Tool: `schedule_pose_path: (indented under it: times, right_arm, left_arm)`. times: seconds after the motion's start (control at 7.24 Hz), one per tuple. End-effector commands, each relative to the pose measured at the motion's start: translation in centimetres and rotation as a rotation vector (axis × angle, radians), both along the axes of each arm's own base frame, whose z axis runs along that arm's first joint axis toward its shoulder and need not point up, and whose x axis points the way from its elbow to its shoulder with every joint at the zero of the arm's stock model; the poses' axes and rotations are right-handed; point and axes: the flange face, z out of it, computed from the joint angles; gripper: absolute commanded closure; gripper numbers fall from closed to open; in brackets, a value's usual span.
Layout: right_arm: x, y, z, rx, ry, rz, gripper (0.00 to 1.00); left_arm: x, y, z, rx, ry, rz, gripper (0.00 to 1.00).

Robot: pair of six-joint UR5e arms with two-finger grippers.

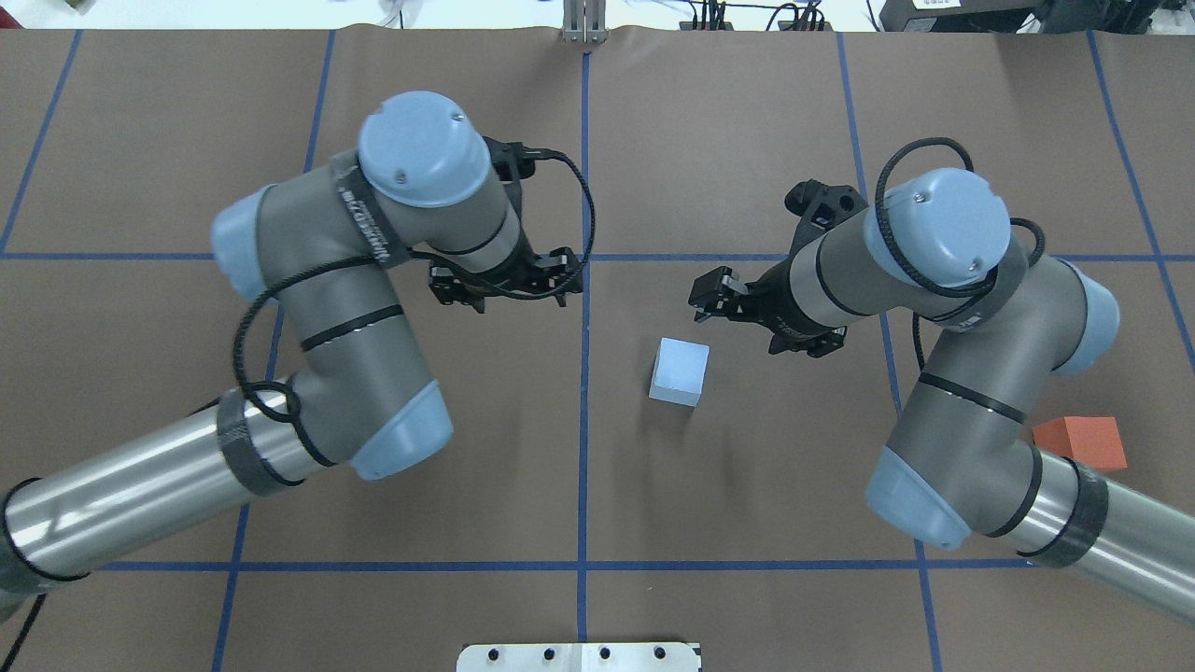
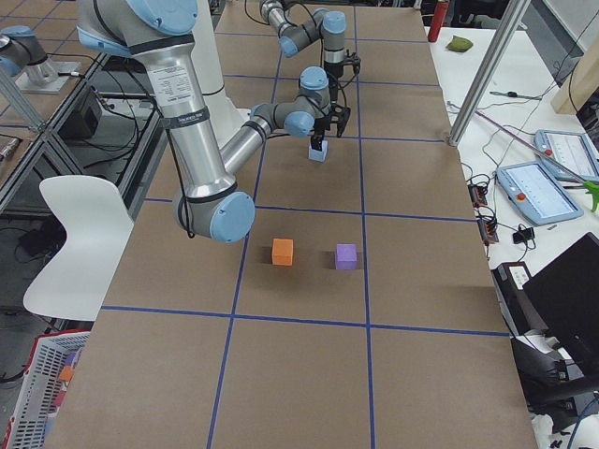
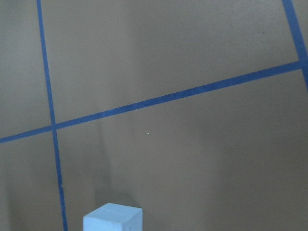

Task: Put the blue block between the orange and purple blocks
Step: 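Grasp the light blue cube with the right gripper while the left gripper withdraws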

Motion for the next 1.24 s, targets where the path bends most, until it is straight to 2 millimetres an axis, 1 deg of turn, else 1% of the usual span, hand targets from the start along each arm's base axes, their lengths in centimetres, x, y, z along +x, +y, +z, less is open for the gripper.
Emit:
schedule_pose_path:
  times: [0.0, 0.14, 0.28, 0.41, 0.55, 1.11]
  right_arm:
    - [-5.7, 1.0, -1.3, -0.056, 0.041, 0.027, 0.04]
    - [-8.2, 1.0, -0.9, -0.043, 0.076, 0.039, 0.03]
    - [-8.6, 1.2, -0.7, -0.032, 0.087, 0.044, 0.03]
    - [-8.6, 1.1, -0.5, -0.026, 0.094, 0.042, 0.03]
    - [-8.5, 1.1, 0.1, -0.026, 0.107, 0.045, 0.02]
    - [-8.6, 1.0, 0.9, -0.018, 0.130, 0.035, 0.02]
  left_arm:
    - [-7.7, -1.2, 4.6, -0.054, 0.009, -0.042, 0.00]
    - [-8.5, -0.5, 5.7, -0.054, 0.008, -0.042, 0.00]
    - [-8.3, -0.3, 5.6, -0.051, 0.009, -0.039, 0.00]
    - [-8.3, -0.3, 5.7, -0.051, 0.009, -0.037, 0.00]
    - [-8.3, -0.3, 5.7, -0.051, 0.009, -0.037, 0.00]
    - [-8.2, -0.2, 5.8, -0.054, 0.007, -0.037, 0.00]
